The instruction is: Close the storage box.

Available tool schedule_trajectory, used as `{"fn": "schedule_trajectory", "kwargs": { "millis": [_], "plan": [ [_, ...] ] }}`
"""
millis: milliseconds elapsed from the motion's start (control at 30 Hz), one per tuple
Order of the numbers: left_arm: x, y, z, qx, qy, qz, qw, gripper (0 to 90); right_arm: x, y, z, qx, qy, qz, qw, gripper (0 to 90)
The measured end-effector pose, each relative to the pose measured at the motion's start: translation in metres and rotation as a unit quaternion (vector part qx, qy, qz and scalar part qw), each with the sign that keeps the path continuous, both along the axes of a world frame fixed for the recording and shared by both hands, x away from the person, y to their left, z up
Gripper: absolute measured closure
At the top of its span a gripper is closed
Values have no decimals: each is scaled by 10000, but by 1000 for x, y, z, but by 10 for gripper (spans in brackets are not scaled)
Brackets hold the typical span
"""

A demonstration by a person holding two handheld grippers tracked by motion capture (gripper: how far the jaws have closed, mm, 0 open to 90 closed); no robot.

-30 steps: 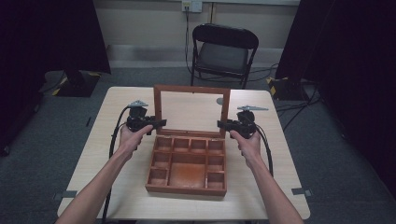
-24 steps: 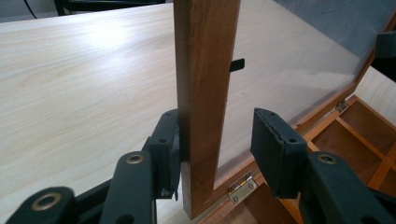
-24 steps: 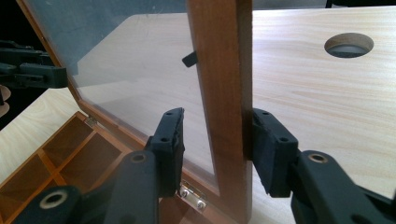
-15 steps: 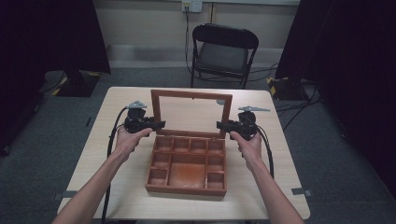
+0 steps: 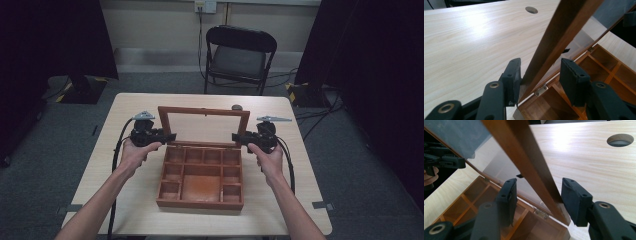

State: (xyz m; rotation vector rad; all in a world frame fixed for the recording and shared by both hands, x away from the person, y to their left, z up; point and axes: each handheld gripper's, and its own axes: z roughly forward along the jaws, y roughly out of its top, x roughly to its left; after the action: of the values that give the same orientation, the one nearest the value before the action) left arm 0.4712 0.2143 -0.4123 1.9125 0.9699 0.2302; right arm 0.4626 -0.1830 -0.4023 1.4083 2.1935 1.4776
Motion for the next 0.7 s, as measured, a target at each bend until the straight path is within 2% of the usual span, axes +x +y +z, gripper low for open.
{"fn": "schedule_trajectory", "kwargs": {
  "millis": [67,133,267,300,367,433,500,567,600,700],
  "plan": [
    [-2,0,1,40,-12,-10,10000,520,-3,-1,1,15,-7,2,10000,472],
    [-3,0,0,-8,-13,-27,10000,519,-4,-1,1,-9,-18,8,10000,470],
    [-4,1,-1,-60,1,-47,10000,515,-6,-3,0,131,26,-11,9999,448],
    [-5,1,-1,-33,-19,-24,10000,515,-8,-4,-1,223,34,-33,9997,431],
    [-6,1,-1,-33,-23,-20,10000,514,-9,-5,-1,248,35,-52,9997,345],
    [-7,2,-1,-39,-14,-59,10000,516,-10,-5,-1,233,38,-53,9997,330],
    [-9,2,-1,-44,-8,-73,10000,515,-13,-4,1,183,-61,-89,9998,319],
    [-10,2,0,-29,-13,-73,10000,513,-14,-4,2,159,-94,-117,9998,320],
    [-11,1,0,-10,-25,-69,10000,511,-17,-3,5,40,-152,-153,9998,410],
    [-13,1,0,-72,11,-24,10000,500,-20,-2,8,-99,-241,-147,9996,471]
  ]
}}
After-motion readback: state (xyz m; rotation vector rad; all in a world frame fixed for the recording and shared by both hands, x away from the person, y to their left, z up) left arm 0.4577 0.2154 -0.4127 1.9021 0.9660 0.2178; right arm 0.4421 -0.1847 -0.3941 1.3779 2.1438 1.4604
